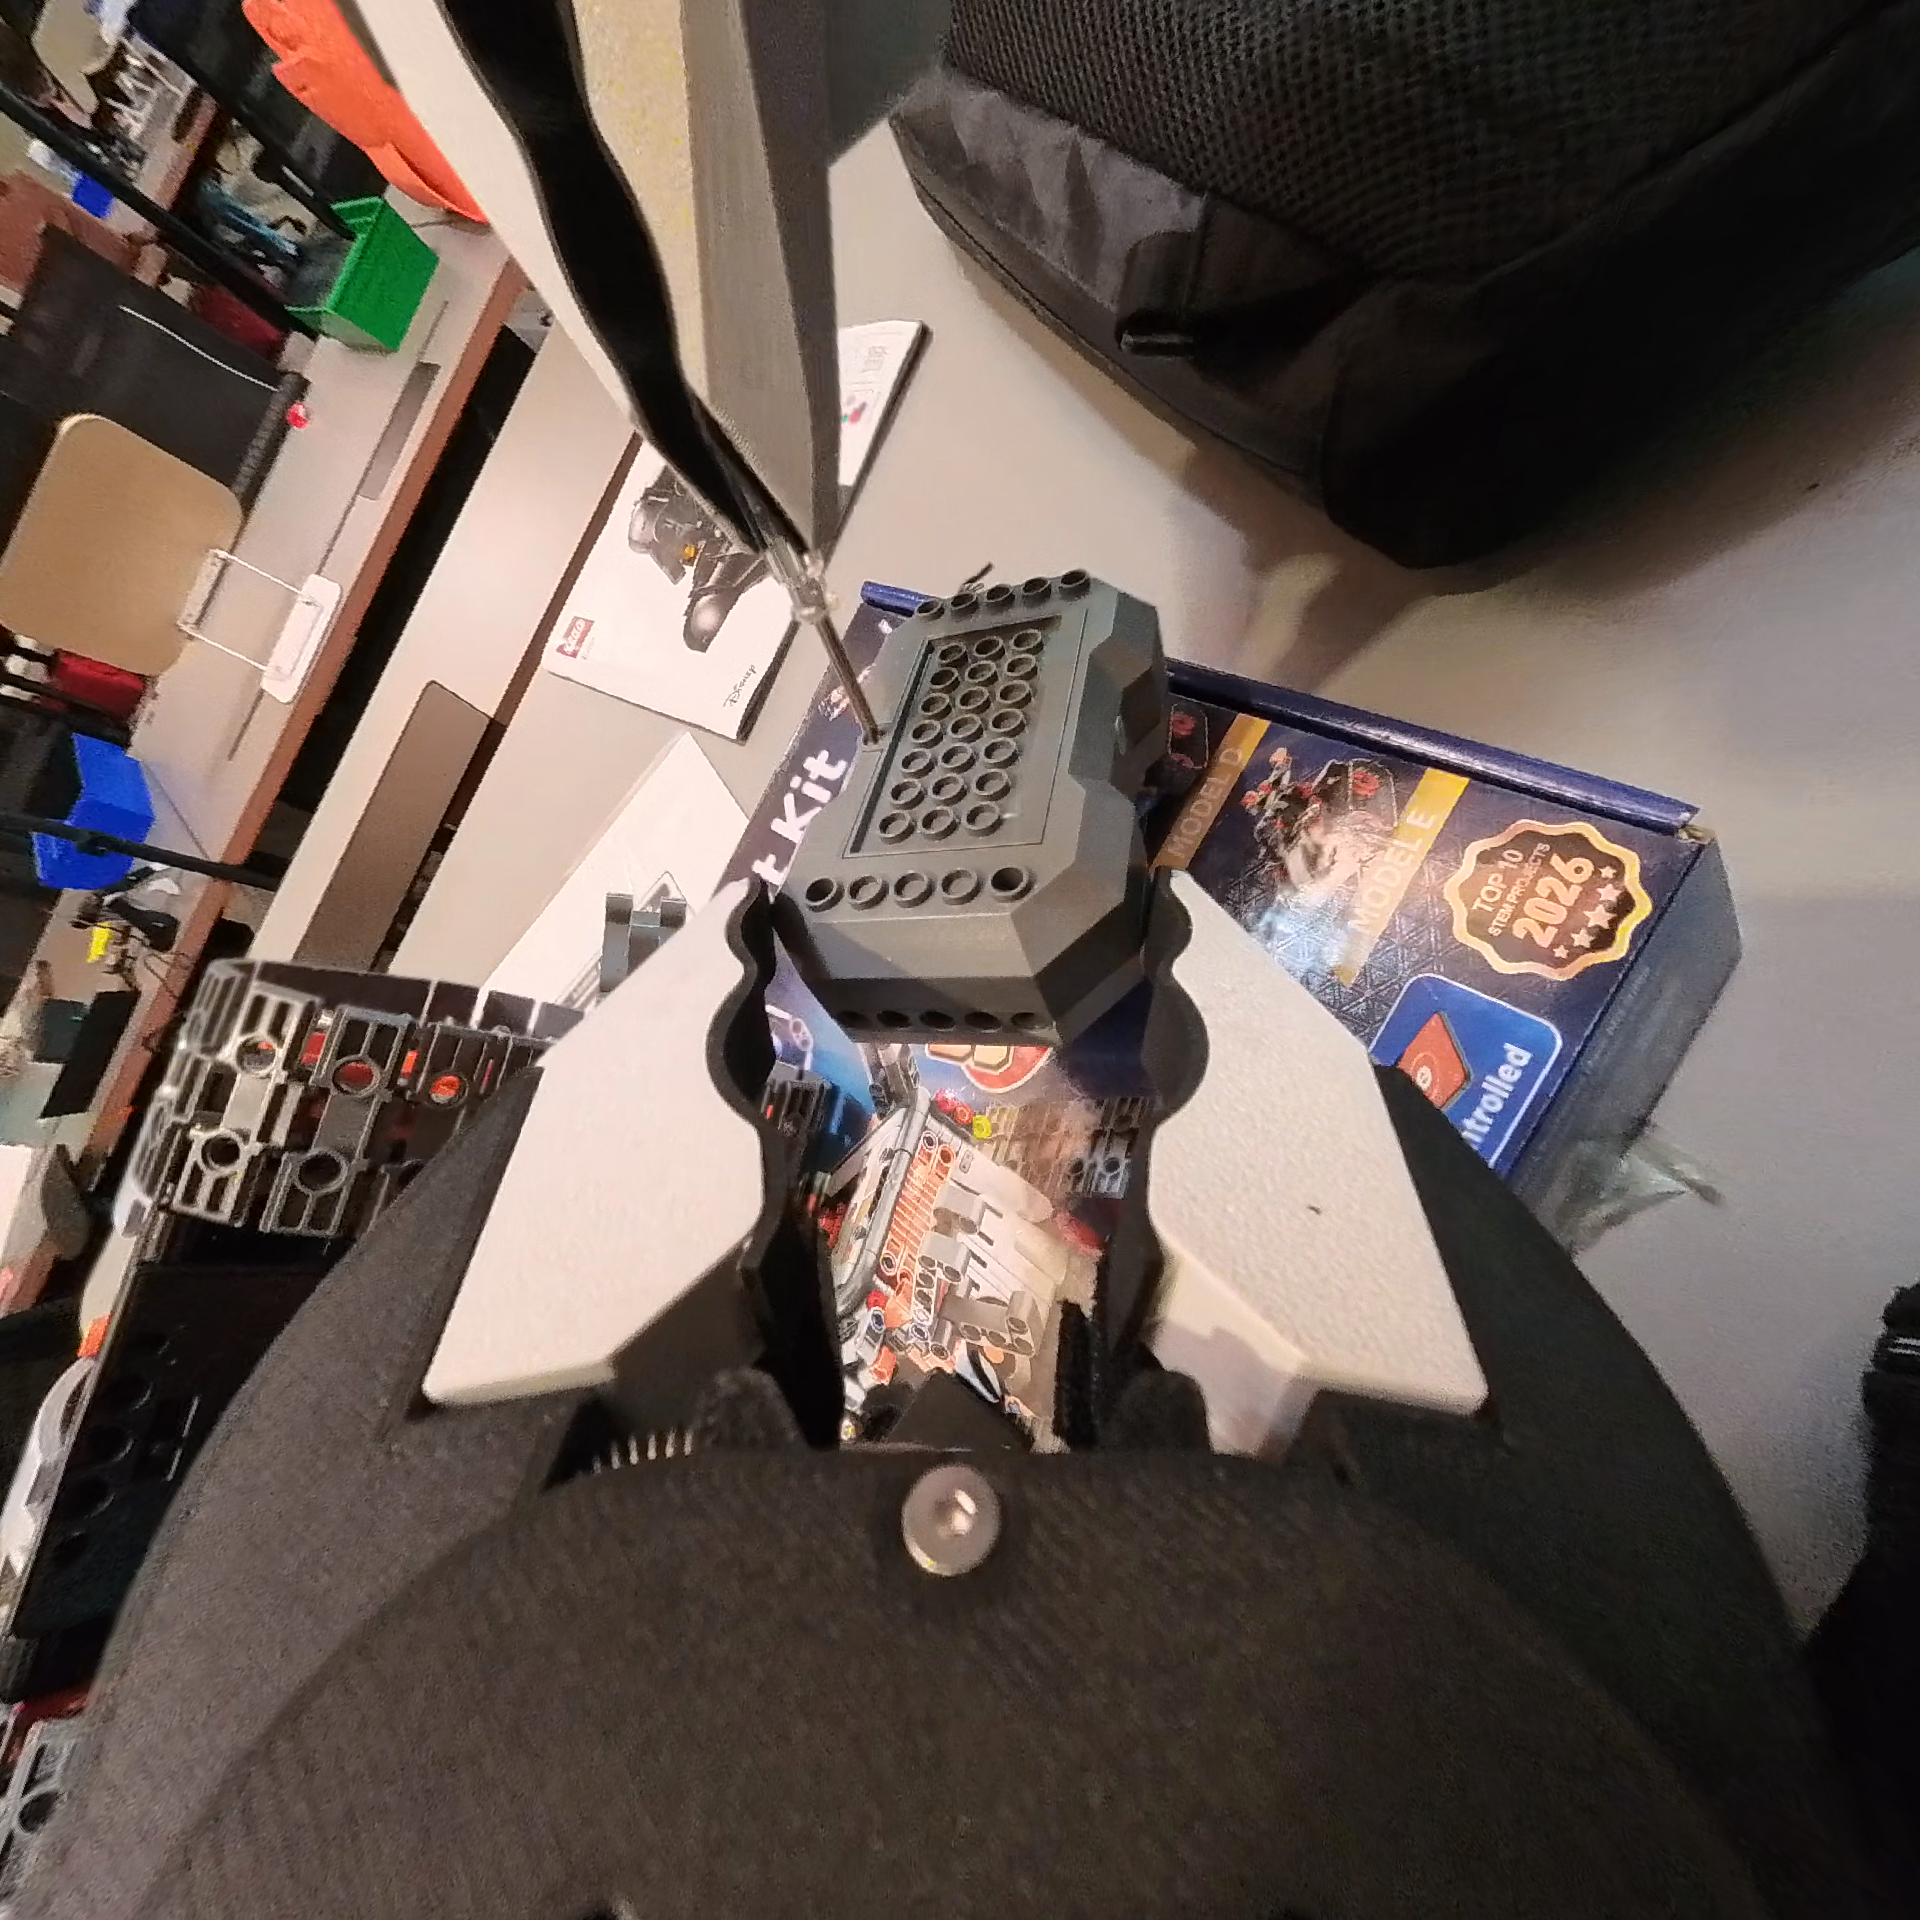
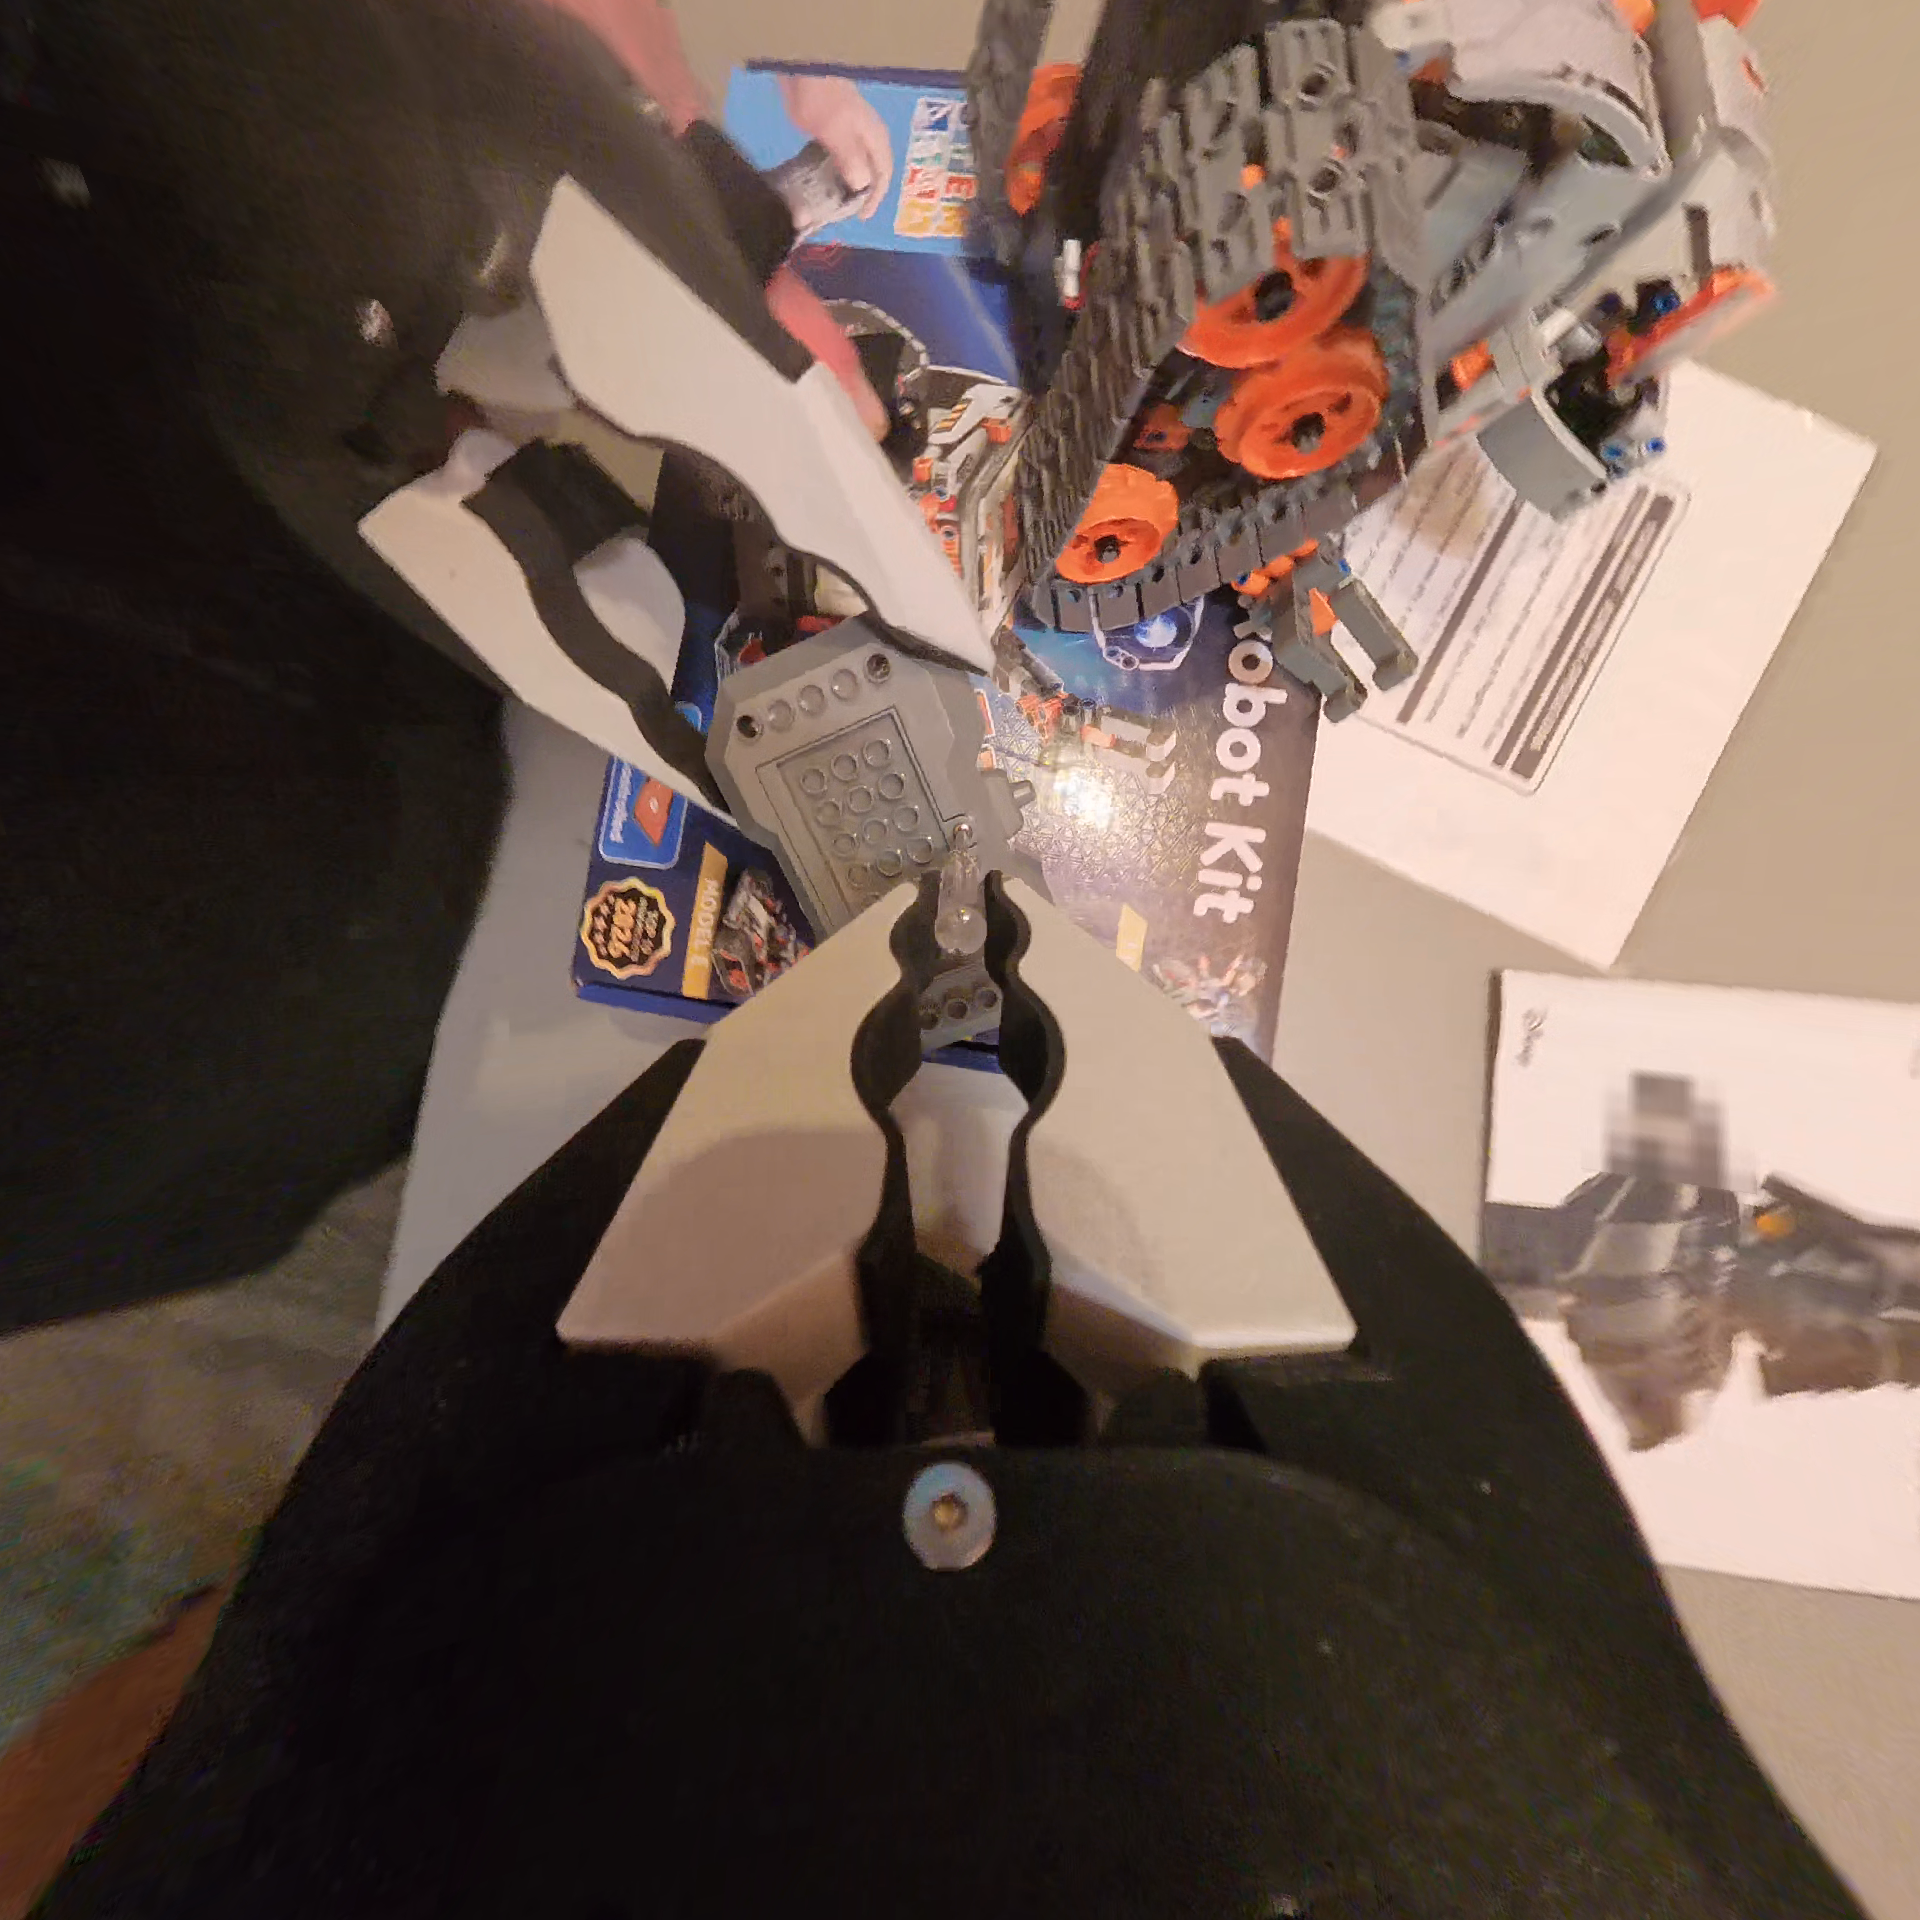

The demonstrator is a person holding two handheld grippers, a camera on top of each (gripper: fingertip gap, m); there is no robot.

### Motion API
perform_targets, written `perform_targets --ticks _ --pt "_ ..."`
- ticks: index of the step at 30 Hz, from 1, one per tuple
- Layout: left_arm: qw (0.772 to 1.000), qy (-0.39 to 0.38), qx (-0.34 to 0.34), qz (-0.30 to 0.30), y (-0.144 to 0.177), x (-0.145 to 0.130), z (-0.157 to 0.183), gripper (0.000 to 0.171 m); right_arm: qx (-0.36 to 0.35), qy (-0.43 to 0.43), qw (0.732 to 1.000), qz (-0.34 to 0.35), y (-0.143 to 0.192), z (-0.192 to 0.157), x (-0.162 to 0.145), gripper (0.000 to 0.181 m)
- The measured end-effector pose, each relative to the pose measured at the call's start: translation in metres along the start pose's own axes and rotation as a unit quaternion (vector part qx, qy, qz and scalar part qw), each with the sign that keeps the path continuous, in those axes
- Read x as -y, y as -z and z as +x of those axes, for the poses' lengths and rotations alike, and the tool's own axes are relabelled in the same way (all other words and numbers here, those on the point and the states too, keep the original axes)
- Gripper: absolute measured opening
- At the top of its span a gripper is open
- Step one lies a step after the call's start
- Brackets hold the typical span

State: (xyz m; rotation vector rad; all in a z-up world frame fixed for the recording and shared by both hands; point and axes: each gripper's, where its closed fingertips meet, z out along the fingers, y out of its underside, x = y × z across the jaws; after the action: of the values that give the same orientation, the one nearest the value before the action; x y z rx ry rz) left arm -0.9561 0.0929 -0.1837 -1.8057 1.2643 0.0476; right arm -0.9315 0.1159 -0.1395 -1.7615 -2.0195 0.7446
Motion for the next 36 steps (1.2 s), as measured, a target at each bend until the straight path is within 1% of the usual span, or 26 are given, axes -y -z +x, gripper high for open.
perform_targets --ticks 4,7,11,15,16,18,19,22,23,24,26,27,29,32,36 --pt "1.0 -0.017 0.013 0.001 0.0 0.002 0.0 0.069 -0.021 -0.1 0.995 0.021 0.002 0.0 -0.002 0.006" --pt "0.999 -0.032 0.025 0.002 -0.001 0.005 -0.001 0.069 -0.042 -0.18 0.982 0.039 0.003 0.001 -0.004 0.006" --pt "0.999 -0.039 0.035 0.007 -0.002 0.009 -0.004 0.069 -0.069 -0.292 0.95 0.088 0.004 0.004 -0.007 0.006" --pt "0.998 -0.045 0.042 0.014 -0.003 0.012 -0.007 0.068 -0.07 -0.396 0.903 0.155 0.003 0.006 -0.01 0.005" --pt "0.998 -0.047 0.041 0.015 -0.003 0.011 -0.007 0.068 -0.066 -0.411 0.894 0.168 0.003 0.007 -0.011 0.005" --pt "0.998 -0.047 0.039 0.019 -0.002 0.01 -0.007 0.069 -0.058 -0.423 0.885 0.184 0.002 0.006 -0.013 0.005" --pt "0.998 -0.048 0.039 0.02 -0.002 0.01 -0.007 0.068 -0.057 -0.419 0.887 0.186 0.003 0.006 -0.013 0.005" --pt "0.998 -0.045 0.04 0.021 -0.002 0.009 -0.009 0.069 -0.059 -0.379 0.904 0.188 0.009 0.005 -0.009 0.005" --pt "0.998 -0.043 0.042 0.021 -0.002 0.008 -0.011 0.069 -0.058 -0.354 0.911 0.202 0.015 0.006 -0.004 0.005" --pt "0.998 -0.04 0.041 0.022 -0.002 0.008 -0.011 0.068 -0.06 -0.321 0.921 0.212 0.02 0.005 0.002 0.006" --pt "0.998 -0.038 0.039 0.022 -0.002 0.007 -0.012 0.068 -0.082 -0.258 0.947 0.172 0.022 0.005 -0.001 0.005" --pt "0.998 -0.039 0.038 0.022 -0.002 0.007 -0.012 0.068 -0.089 -0.205 0.961 0.163 0.023 0.004 0.002 0.006" --pt "0.998 -0.038 0.037 0.024 -0.002 0.008 -0.012 0.068 -0.086 -0.119 0.979 0.142 0.02 0.0 0.007 0.006" --pt "0.998 -0.037 0.036 0.026 -0.003 0.009 -0.012 0.069 -0.083 -0.033 0.992 0.094 0.01 0.003 -0.001 0.006" --pt "0.998 -0.037 0.036 0.025 -0.004 0.01 -0.012 0.068 -0.068 -0.001 0.994 0.083 0.008 0.013 -0.005 0.005"
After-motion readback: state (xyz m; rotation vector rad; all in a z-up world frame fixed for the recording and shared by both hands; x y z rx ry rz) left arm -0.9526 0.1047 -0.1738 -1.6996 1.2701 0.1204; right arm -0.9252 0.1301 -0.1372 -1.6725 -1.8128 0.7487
